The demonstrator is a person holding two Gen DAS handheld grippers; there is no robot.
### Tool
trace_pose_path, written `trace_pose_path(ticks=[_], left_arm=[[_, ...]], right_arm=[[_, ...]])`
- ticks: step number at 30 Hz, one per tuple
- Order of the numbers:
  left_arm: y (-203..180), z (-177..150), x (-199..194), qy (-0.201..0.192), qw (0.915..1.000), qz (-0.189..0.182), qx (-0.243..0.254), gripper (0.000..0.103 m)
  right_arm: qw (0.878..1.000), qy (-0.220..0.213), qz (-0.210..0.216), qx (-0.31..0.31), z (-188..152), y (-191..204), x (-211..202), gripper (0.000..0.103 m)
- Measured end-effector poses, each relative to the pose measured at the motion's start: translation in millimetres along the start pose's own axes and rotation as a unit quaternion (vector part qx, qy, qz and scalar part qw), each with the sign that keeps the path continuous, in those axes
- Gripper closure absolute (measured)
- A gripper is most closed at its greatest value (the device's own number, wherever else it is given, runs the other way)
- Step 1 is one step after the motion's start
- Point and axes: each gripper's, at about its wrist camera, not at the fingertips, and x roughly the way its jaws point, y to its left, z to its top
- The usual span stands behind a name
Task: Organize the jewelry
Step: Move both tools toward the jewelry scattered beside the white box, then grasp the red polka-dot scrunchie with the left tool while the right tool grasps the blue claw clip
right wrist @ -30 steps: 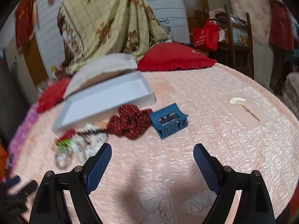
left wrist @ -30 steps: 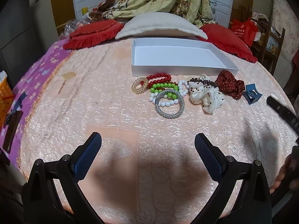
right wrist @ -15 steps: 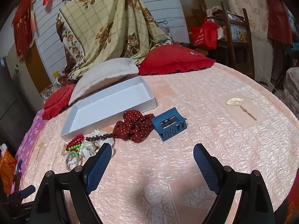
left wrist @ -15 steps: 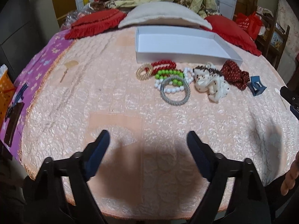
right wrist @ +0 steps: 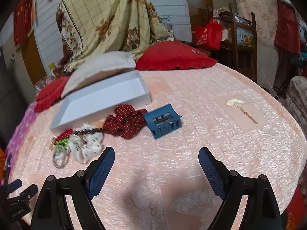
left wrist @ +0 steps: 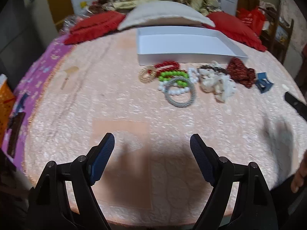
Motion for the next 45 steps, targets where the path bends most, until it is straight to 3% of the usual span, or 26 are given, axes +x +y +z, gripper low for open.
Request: trace_pose_path(ticks=[11, 16, 19, 22, 32, 39, 45], left_arm=[[3.8, 11.0, -4.6, -0.015, 0.9994, -0.029, -0.005, 0.022], [8.0, 15.6, 1.3, -0.008, 0.9991, -0.042, -0.006, 0.022], [9.1, 24.1, 0.9, -0.005, 0.9976, -0.069, -0.005, 0.032], [2.0, 34.7, -2.7, -0.008, 0.9954, -0.095, 0.008, 0.033], [-56.6, 86.4, 6.2, 0.011, 0.9823, -0.176, 0.064, 0.033], [-109.5, 127.9, 36.0, 0.03, 0.9753, -0.189, 0.11, 0.033], [-146.0, 150.6, 82.3, 0.074, 0.9691, -0.207, 0.112, 0.037]], right_arm=[[0.998, 0.039, 0.041, -0.024, -7.8, 7.1, 18.6, 0.023], [0.996, 0.052, 0.062, -0.027, -10.1, 10.9, 25.4, 0.034], [0.996, 0.055, 0.063, -0.03, -10.4, 12.5, 28.4, 0.034], [0.996, 0.056, 0.06, -0.028, -5.3, 10.0, 31.7, 0.034], [0.998, 0.043, 0.04, -0.021, 25.8, -17.8, 43.6, 0.034], [0.997, 0.06, 0.055, 0.016, 42.3, -42.1, 68.6, 0.034], [0.993, 0.08, 0.081, 0.026, 64.0, -53.9, 96.4, 0.034]])
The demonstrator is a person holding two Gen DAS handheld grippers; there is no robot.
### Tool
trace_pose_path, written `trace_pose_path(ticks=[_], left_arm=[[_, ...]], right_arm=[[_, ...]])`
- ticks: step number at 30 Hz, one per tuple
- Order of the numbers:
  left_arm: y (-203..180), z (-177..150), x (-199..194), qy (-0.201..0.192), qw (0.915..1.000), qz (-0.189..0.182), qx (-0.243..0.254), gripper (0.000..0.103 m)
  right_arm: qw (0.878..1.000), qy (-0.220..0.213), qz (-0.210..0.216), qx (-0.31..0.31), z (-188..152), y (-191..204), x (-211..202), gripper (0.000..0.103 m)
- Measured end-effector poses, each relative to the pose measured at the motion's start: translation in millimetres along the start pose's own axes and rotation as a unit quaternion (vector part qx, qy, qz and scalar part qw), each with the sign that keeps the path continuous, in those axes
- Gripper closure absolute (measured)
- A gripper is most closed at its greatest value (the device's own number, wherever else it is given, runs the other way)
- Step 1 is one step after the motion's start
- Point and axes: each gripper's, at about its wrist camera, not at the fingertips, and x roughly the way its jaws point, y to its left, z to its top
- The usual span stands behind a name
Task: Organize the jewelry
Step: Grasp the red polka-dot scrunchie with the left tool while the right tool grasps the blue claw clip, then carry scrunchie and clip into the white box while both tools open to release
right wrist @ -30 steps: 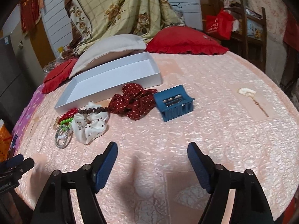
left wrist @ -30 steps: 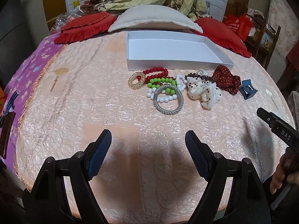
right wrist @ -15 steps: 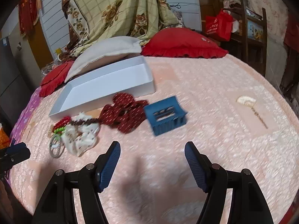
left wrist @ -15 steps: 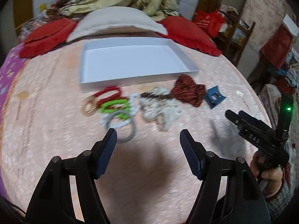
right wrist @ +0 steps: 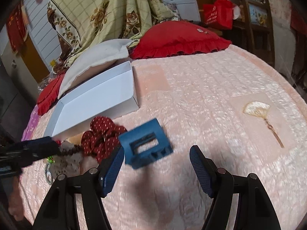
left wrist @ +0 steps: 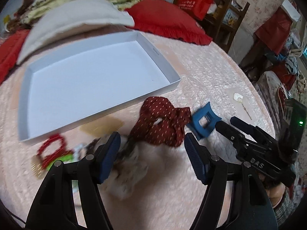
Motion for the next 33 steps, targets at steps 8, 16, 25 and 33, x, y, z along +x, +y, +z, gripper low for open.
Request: trace_pose_path(ticks=[8, 16, 25, 33], left_arm=[[-3.2, 19.9, 47.8, 0.035, 0.9993, 0.0, -0.009, 0.041], [-9.9, 16.1, 69.4, 0.052, 0.9985, 0.018, 0.004, 0.086], [-12.1, 8.2, 28.6, 0.023, 0.9996, -0.014, -0.008, 0.092], [-7.7, 0.9, -33.5, -0.028, 0.9992, -0.024, -0.012, 0.093]], right_arm=[[0.999, 0.03, 0.009, 0.026, 1.9, -11.8, 20.7, 0.035], [0.997, 0.035, 0.034, 0.055, 0.3, -15.0, 29.6, 0.066], [0.998, 0.02, 0.038, 0.055, 0.2, -6.2, 9.8, 0.094], [0.999, 0.001, 0.034, 0.018, -0.2, 19.3, -18.6, 0.1]])
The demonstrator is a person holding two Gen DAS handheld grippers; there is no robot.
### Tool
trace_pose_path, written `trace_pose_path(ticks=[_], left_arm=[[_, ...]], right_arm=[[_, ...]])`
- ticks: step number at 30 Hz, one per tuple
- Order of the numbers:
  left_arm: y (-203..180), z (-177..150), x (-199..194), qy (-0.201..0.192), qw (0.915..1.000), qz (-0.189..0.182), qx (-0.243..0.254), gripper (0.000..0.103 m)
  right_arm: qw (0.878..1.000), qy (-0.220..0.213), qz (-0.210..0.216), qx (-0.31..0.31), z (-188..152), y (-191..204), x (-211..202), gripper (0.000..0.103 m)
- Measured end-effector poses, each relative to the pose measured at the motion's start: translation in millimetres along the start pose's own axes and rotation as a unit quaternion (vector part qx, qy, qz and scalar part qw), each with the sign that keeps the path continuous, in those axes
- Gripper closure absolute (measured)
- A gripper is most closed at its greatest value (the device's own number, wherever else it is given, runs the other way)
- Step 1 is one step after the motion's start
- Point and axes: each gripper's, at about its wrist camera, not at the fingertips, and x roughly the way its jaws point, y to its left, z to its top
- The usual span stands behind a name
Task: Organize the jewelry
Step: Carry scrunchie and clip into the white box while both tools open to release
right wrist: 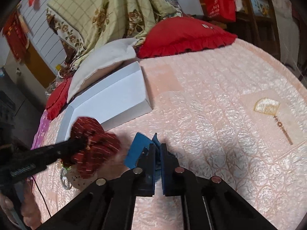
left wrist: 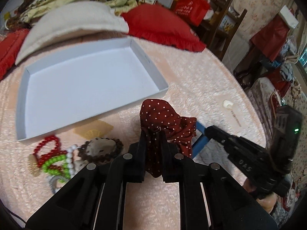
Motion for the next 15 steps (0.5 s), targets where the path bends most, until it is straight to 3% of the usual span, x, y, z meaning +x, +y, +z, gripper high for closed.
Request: trace_pose_path(ticks=[7, 15], left_arm=[[16.7, 11.8, -36.0, -0.033, 0.9994, 0.011, -0.007, 0.093], [52.0, 33.7, -36.9, -0.045, 0.9978, 0.042, -0.024, 0.093]], right_arm=[[0.999, -0.014, 0.005, -0.04, 10.3, 25.6, -17.5, 0.1], [0.996, -0.025, 0.009, -0.085, 43.6, 58.1, -15.5, 0.101]])
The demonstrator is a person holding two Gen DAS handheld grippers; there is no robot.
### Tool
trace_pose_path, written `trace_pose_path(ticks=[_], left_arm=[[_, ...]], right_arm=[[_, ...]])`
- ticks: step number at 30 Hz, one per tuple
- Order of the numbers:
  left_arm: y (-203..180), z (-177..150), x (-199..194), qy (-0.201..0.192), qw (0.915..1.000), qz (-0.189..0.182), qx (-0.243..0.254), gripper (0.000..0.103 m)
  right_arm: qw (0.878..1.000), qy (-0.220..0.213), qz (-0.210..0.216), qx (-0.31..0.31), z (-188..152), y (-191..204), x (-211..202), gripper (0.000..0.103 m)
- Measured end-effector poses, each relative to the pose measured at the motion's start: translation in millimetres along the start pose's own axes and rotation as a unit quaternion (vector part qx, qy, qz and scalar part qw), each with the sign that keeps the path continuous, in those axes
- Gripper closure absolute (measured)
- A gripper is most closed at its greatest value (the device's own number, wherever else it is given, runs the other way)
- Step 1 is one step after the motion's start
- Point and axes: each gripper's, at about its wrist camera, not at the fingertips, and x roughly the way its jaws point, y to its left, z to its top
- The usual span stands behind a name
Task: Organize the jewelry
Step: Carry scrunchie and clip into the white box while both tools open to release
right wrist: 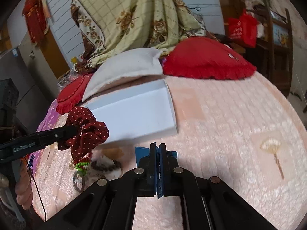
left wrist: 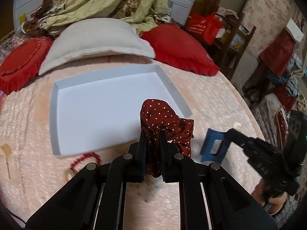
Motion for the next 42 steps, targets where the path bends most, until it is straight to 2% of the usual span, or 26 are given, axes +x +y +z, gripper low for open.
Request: trace_pose_path(ticks=[8, 15, 22, 29, 30, 33, 35, 37, 39, 41, 42], left_arm=[[42.0, 43.3, 36.5, 0.0, 0.9992, 0.022, -0.033, 0.093], [71.9, 77.8, 93.7, 0.022, 0.9973, 0.031, -0.063, 0.093], [89.5, 94.9, 144.0, 0.043, 0.995, 0.031, -0.085, 0.093], [92.2, 101.0, 160.7, 0.039, 0.9948, 0.038, -0.086, 0.091], [92.4, 101.2, 161.3, 0.038, 0.9947, 0.038, -0.087, 0.09], [93.6, 102.3, 164.2, 0.037, 0.9944, 0.035, -0.093, 0.073], [96.2, 102.2, 164.5, 0.034, 0.9933, 0.037, -0.104, 0.051], [98.9, 100.8, 161.0, 0.026, 0.9922, 0.035, -0.117, 0.047], [98.9, 101.7, 156.3, 0.024, 0.9922, 0.027, -0.119, 0.047], [97.9, 100.8, 146.5, 0.021, 0.9923, 0.025, -0.12, 0.047], [97.5, 100.3, 138.7, 0.017, 0.9922, 0.022, -0.122, 0.047]], right_arm=[[0.998, 0.003, -0.008, -0.055, 60.0, 31.6, 48.8, 0.101], [0.996, 0.037, -0.001, -0.076, 109.4, 53.3, 129.1, 0.1], [0.995, 0.07, -0.001, -0.069, 137.3, 43.9, 200.1, 0.1], [0.995, 0.07, -0.032, -0.055, 155.4, 21.5, 224.8, 0.101], [0.996, 0.071, -0.034, -0.052, 156.1, 18.3, 225.9, 0.101], [0.995, 0.072, -0.048, -0.046, 158.2, 9.9, 229.1, 0.1], [0.995, 0.073, -0.049, -0.046, 158.7, 8.7, 228.9, 0.1], [0.995, 0.072, -0.048, -0.042, 159.8, 7.1, 226.9, 0.098], [0.997, 0.064, -0.042, -0.03, 160.9, 4.4, 218.8, 0.095], [0.998, 0.056, -0.037, -0.02, 159.5, 3.5, 209.4, 0.086], [0.998, 0.049, -0.033, -0.015, 157.8, 2.9, 199.2, 0.073]])
